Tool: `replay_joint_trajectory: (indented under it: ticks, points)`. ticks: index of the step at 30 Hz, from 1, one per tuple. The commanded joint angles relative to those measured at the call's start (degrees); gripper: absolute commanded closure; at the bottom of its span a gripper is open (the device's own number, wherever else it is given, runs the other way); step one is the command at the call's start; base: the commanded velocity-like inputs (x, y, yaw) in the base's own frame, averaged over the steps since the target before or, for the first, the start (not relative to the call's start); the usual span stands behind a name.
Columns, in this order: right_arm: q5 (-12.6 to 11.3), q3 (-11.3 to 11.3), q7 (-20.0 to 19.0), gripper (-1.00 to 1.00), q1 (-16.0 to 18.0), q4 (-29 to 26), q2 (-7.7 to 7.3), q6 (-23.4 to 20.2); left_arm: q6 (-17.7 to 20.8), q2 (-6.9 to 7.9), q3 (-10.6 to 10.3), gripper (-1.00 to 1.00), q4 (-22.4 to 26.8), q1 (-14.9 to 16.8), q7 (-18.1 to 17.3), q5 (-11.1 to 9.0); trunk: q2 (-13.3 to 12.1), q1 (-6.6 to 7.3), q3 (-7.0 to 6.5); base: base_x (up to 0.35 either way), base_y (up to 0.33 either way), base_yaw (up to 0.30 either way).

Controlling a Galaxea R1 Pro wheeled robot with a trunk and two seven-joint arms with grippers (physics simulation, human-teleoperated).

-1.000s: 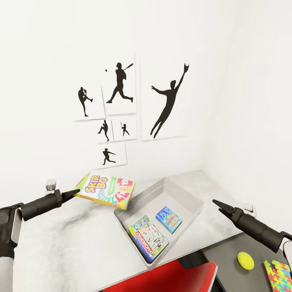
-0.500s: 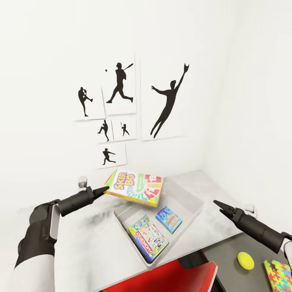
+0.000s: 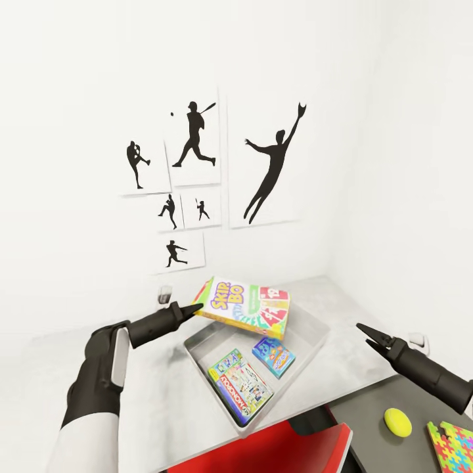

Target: Put all the toys in the child's room - the three board games (two on the bed and one on the table), the two jigsaw puzzles on the table, and the tennis ball on the table - inside the toy box on the table in the child's room.

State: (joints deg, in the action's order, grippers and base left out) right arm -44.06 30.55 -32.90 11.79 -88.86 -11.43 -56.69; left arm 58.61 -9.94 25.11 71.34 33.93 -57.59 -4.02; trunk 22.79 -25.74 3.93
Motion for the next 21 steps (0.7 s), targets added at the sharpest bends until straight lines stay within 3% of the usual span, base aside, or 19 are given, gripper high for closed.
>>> replay_joint_trajectory:
  ticks: [1, 5, 8, 10, 16, 21]
  points:
    - [0.24, 0.12, -0.36, -1.0, 0.07, -0.02, 0.0, -0.31, 0.33, -0.05, 0.13, 1.0, -0.1, -0.09, 0.09, -0.48, 0.13, -0.04, 0.13, 0.0, 0.0, 0.0]
    - [0.27, 0.16, -0.37, -1.0, 0.07, -0.01, 0.11, -0.34, 0.19, -0.05, 0.12, 1.0, -1.07, -1.04, 4.16, -4.18, 0.13, -0.04, 0.13, 0.0, 0.0, 0.0]
    - [0.28, 0.14, -0.33, -1.0, 0.07, -0.04, 0.22, -0.35, -0.15, -0.05, -0.02, 1.0, -1.43, -1.26, 9.71, -8.59, 0.13, -0.04, 0.13, 0.0, 0.0, 0.0]
    - [0.29, 0.13, -0.33, -1.0, 0.07, -0.06, 0.26, -0.35, -1.39, -0.05, -0.04, 1.0, -1.5, -1.32, 12.43, -10.07, 0.13, -0.04, 0.13, 0.0, 0.0, 0.0]
    - [0.37, 0.16, -0.32, -1.0, 0.07, -0.08, 0.26, -0.35, -7.9, -0.05, -0.74, 1.0, -2.9, -2.05, 15.9, -12.03, 0.13, -0.04, 0.13, 0.0, 0.0, 0.0]
    - [0.46, 0.05, -0.25, -1.0, 0.07, -0.08, 0.26, -0.35, -9.23, -0.05, -2.07, 1.0, -5.86, -2.45, 15.79, -12.26, 0.13, -0.04, 0.13, 0.0, 0.0, 0.0]
